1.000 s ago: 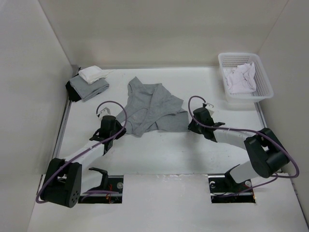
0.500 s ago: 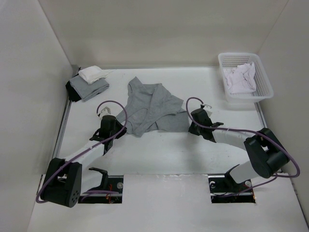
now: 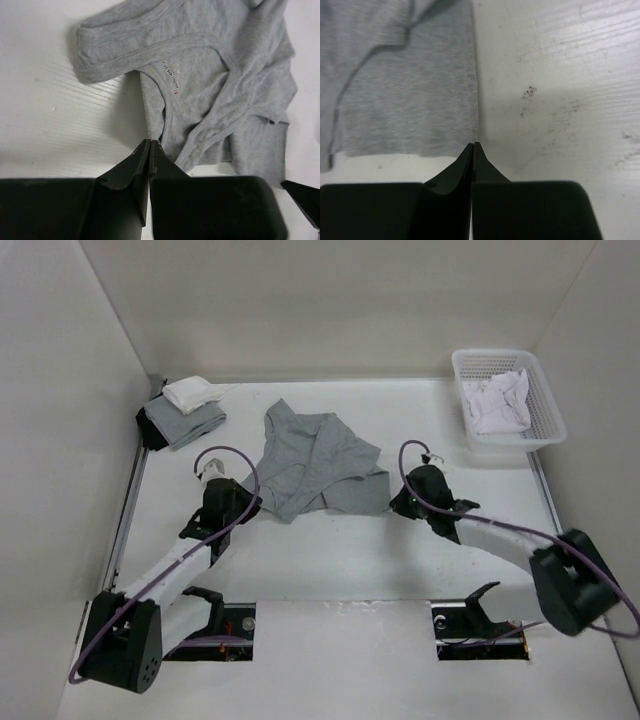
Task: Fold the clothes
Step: Flatten the tank top out
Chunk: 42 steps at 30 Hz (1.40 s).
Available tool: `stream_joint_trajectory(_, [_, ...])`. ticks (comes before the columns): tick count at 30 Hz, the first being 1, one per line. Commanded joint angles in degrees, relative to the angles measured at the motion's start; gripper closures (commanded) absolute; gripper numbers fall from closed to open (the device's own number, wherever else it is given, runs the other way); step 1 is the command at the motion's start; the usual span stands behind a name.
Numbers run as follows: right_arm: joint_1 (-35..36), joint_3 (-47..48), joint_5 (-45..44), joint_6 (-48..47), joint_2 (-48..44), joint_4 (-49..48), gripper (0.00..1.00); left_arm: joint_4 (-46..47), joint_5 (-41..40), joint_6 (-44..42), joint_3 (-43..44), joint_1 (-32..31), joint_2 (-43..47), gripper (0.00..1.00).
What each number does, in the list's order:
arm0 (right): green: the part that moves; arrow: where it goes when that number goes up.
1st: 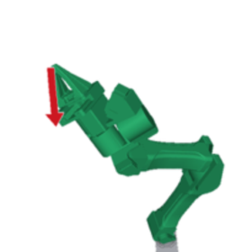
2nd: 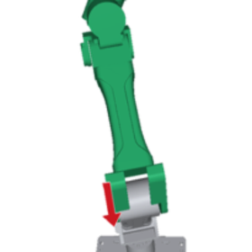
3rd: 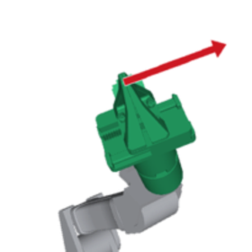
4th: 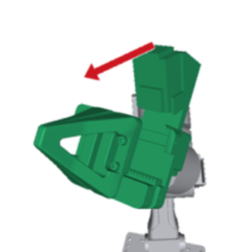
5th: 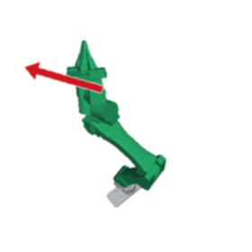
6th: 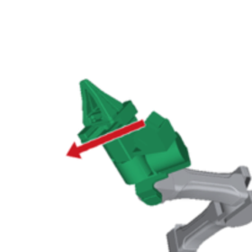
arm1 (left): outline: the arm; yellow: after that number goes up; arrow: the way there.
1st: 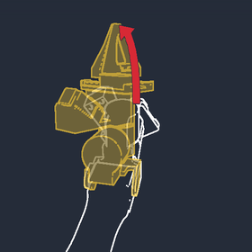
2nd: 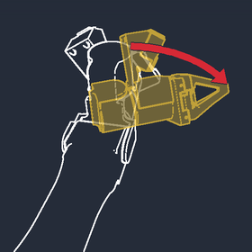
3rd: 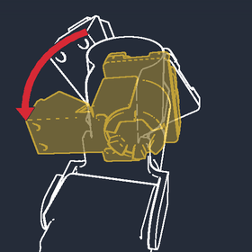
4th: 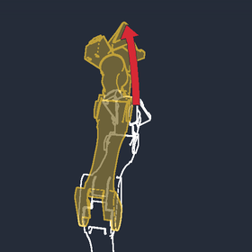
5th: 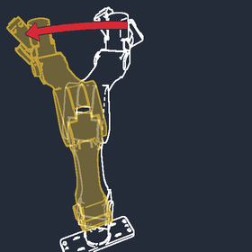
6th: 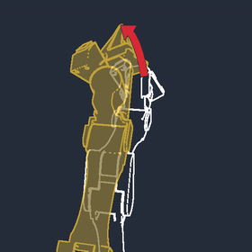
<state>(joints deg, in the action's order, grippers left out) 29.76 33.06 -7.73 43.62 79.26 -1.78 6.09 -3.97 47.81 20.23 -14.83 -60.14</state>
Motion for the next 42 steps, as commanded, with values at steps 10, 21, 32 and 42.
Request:
stream_joint_trajectory(10, [11.3, 33.3, -17.4, -13.4, -38.3, 23.1, 1.00, -16.8, -3.0, 0.8, 36.9, -4.5, 24.4, 1.00])
stream_joint_trajectory(21, [29.4, 61.1, -29.9, -24.8, -30.4, 25.4, 1.00, -20.6, -2.7, 0.4, 61.9, -4.8, 18.6, 1.00])
stream_joint_trajectory(32, [48.7, 59.7, -43.8, -33.7, -32.9, 19.6, 1.00, -23.8, -3.9, -1.6, 61.7, -2.0, 23.1, 1.00])
stream_joint_trajectory(42, [9.5, 50.5, -7.8, -20.5, -17.7, 17.8, 1.00, -11.5, -2.3, 1.8, 43.4, 4.9, 4.8, 1.00])
